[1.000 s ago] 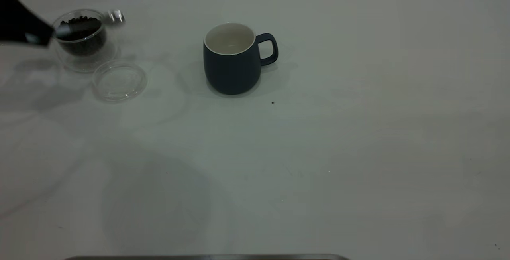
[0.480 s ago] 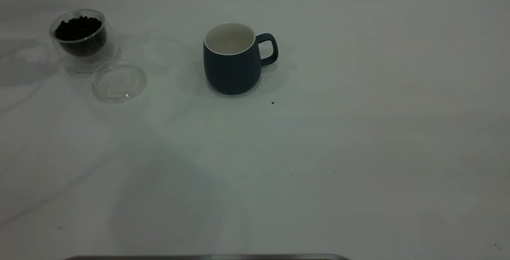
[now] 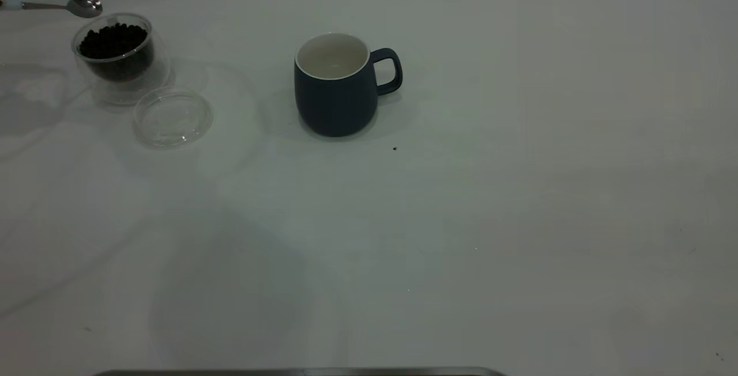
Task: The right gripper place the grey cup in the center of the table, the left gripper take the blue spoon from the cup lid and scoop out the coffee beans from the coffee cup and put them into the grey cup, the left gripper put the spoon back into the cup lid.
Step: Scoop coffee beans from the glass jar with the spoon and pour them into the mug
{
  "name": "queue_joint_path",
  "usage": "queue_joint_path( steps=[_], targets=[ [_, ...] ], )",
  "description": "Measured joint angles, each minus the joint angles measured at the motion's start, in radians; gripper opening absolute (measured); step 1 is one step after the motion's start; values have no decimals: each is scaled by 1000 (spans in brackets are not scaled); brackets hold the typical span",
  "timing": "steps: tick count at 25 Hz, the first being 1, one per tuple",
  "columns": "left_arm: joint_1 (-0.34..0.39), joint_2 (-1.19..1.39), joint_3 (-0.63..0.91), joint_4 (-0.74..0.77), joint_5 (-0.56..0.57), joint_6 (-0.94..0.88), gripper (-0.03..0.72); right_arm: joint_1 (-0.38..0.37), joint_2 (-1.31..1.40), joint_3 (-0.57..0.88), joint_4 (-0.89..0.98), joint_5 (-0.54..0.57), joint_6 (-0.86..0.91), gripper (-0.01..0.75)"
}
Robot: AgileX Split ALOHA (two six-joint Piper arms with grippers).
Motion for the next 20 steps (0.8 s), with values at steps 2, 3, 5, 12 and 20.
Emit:
queue_joint_path(
  steps=[2, 3, 5, 12, 20],
  targets=[
    [0, -1, 0, -2, 0, -16, 133, 0, 0, 0, 0, 0, 0, 453],
    [0, -2, 0, -3, 0, -29, 133, 0, 0, 0, 0, 0, 0, 453],
    [0, -8, 0, -9, 0, -52, 133, 0, 0, 0, 0, 0, 0, 453],
    [0, -138, 0, -19, 0, -122, 133, 0, 0, 0, 0, 0, 0, 453],
    [-38, -434, 226, -11, 0, -111, 133, 0, 0, 0, 0, 0, 0, 453]
  ],
)
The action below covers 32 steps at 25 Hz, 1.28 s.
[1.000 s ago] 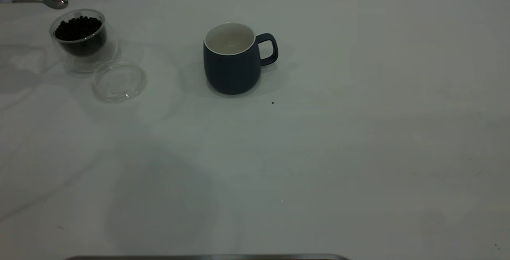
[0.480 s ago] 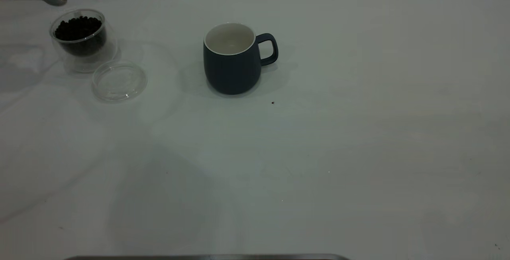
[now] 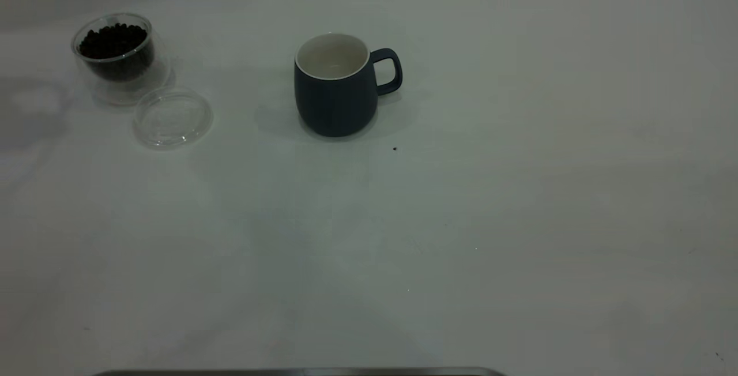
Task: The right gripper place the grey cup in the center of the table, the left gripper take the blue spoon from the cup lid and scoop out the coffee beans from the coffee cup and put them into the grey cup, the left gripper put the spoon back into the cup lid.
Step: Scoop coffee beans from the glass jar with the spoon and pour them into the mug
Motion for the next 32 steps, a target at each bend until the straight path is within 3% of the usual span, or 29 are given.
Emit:
queue_joint_path(
  steps=[4, 11, 19, 32],
  targets=[
    [23, -57, 150, 16, 0, 152, 133, 0, 0, 0, 0, 0, 0, 453],
    [118, 115, 166, -81, 0, 291, 133, 0, 0, 0, 0, 0, 0, 453],
    [126, 232, 164, -98, -7, 346, 133, 0, 0, 0, 0, 0, 0, 453],
    [126, 338, 111, -247, -123, 379, 133, 0, 0, 0, 0, 0, 0, 453]
  ],
)
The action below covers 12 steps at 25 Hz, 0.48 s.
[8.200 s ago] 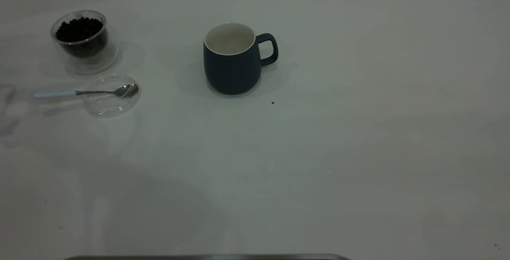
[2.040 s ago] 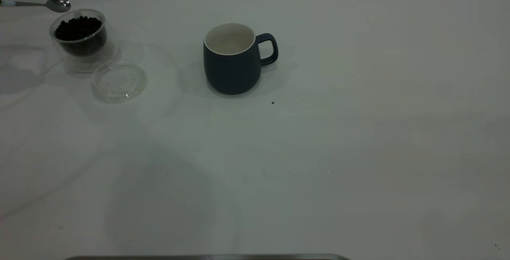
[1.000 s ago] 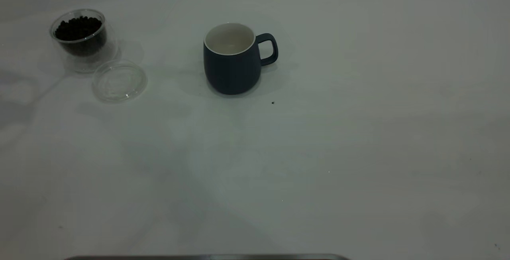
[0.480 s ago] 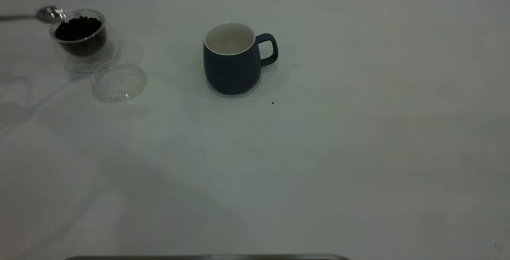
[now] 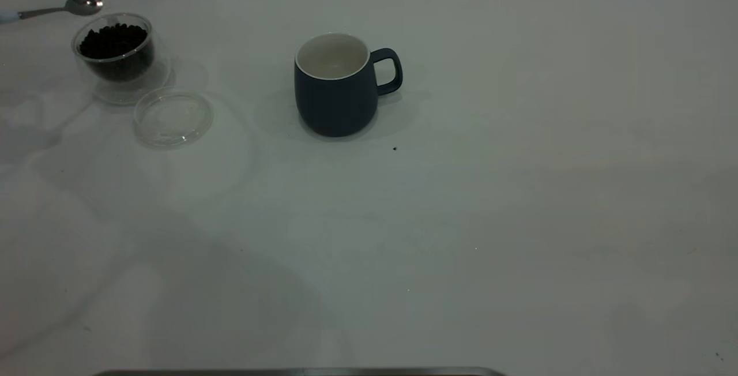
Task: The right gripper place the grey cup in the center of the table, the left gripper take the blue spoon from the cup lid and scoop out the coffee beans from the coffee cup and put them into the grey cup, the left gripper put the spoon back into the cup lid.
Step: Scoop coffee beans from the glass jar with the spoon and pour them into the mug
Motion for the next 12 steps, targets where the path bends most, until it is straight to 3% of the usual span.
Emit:
queue_joint_path(
  steps=[12],
  targets=[
    [0, 115, -9, -34, -8, 1, 133, 0, 0, 0, 0, 0, 0, 453]
  ],
)
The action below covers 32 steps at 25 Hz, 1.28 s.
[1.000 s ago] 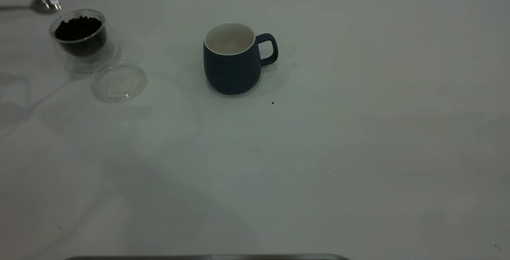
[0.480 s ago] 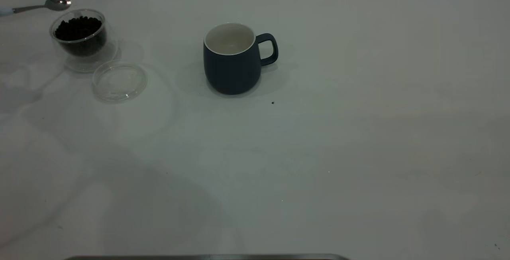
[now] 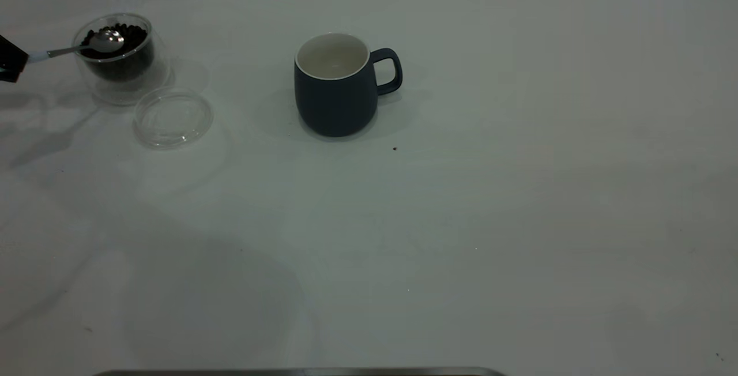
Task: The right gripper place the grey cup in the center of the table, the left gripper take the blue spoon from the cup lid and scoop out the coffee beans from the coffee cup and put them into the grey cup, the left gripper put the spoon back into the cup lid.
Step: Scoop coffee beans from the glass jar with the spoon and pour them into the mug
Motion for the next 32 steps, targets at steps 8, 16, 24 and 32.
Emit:
queue_joint_path(
  steps=[8, 16, 24, 32],
  targets=[
    [0, 61, -1, -127, 0, 24, 132, 0, 0, 0, 0, 0, 0, 453],
    [0, 95, -1, -168, 27, 22, 132, 0, 0, 0, 0, 0, 0, 453],
    [0, 103, -1, -172, 51, 22, 132, 0, 0, 0, 0, 0, 0, 453],
    [45, 104, -1, -173, 112, 22, 132, 0, 0, 0, 0, 0, 0, 453]
  ],
)
